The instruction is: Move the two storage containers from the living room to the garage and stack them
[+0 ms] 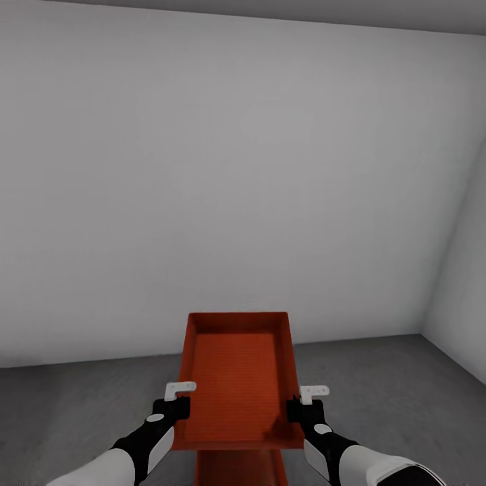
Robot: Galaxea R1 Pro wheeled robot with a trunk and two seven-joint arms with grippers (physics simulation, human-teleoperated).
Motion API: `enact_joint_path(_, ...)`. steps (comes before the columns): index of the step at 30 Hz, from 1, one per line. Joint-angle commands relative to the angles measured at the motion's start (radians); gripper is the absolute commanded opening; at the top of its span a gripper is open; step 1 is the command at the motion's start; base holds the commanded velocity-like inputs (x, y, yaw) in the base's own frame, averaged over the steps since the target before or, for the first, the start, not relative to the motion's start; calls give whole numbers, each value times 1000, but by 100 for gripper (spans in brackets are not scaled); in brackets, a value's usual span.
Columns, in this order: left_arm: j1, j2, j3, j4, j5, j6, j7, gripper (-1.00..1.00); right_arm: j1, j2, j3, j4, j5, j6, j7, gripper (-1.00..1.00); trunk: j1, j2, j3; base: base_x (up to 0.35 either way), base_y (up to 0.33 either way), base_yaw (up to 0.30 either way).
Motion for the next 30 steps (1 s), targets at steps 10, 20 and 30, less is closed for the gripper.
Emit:
enact_joint_path(10, -2, 41, 24, -2, -3, -34, 12, -100, -1, -6, -42, 5, -27, -7, -3, -100, 0, -1, -17, 0, 0, 0)
enact_joint_path(20, -2, 41, 24, -2, -3, -36, 13, -100, -2, -6, -42, 5, -27, -7, -3, -100, 0, -1, -33, 0, 0, 0)
enact_joint_path(30, -2, 41, 24, -2, -3, -36, 12, -100, -1, -6, -42, 5, -27, -8, -3, -100, 0, -1, -49, 0, 0, 0)
